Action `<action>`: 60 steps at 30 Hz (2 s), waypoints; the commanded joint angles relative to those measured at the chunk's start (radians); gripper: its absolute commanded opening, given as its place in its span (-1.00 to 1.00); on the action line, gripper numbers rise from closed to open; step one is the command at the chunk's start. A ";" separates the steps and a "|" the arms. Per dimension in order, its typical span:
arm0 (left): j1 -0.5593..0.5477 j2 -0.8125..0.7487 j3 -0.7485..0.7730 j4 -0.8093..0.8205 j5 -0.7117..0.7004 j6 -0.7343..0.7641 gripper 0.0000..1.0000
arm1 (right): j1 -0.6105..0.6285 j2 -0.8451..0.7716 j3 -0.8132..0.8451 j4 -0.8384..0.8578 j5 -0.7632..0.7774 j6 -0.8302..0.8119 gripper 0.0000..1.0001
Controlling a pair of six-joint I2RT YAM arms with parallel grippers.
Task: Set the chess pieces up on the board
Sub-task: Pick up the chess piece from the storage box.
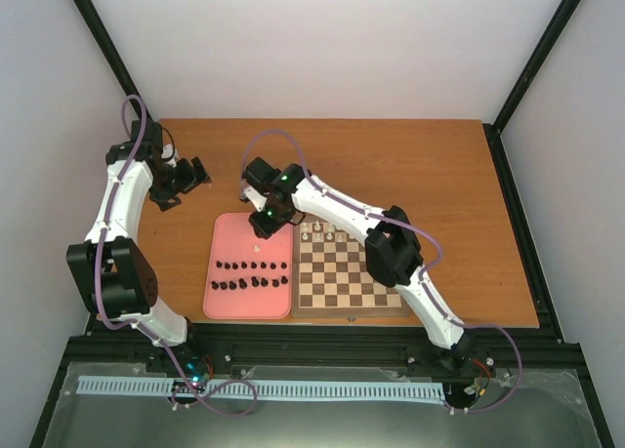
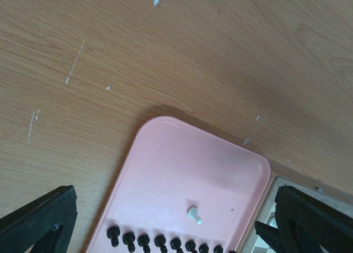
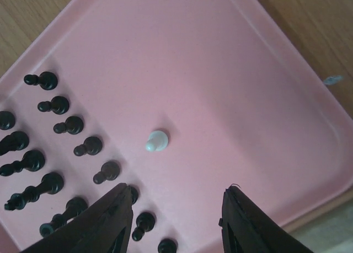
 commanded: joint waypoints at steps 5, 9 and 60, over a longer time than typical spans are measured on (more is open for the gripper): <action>0.000 -0.021 0.002 0.007 0.007 -0.006 0.99 | 0.027 0.093 0.079 -0.030 -0.066 -0.061 -0.07; -0.001 -0.019 0.006 0.004 0.006 -0.006 0.99 | 0.027 0.133 0.086 -0.029 -0.106 -0.064 -0.08; -0.001 -0.069 -0.042 0.004 0.035 -0.007 1.00 | -0.013 -0.005 0.146 -0.037 0.014 -0.026 -0.93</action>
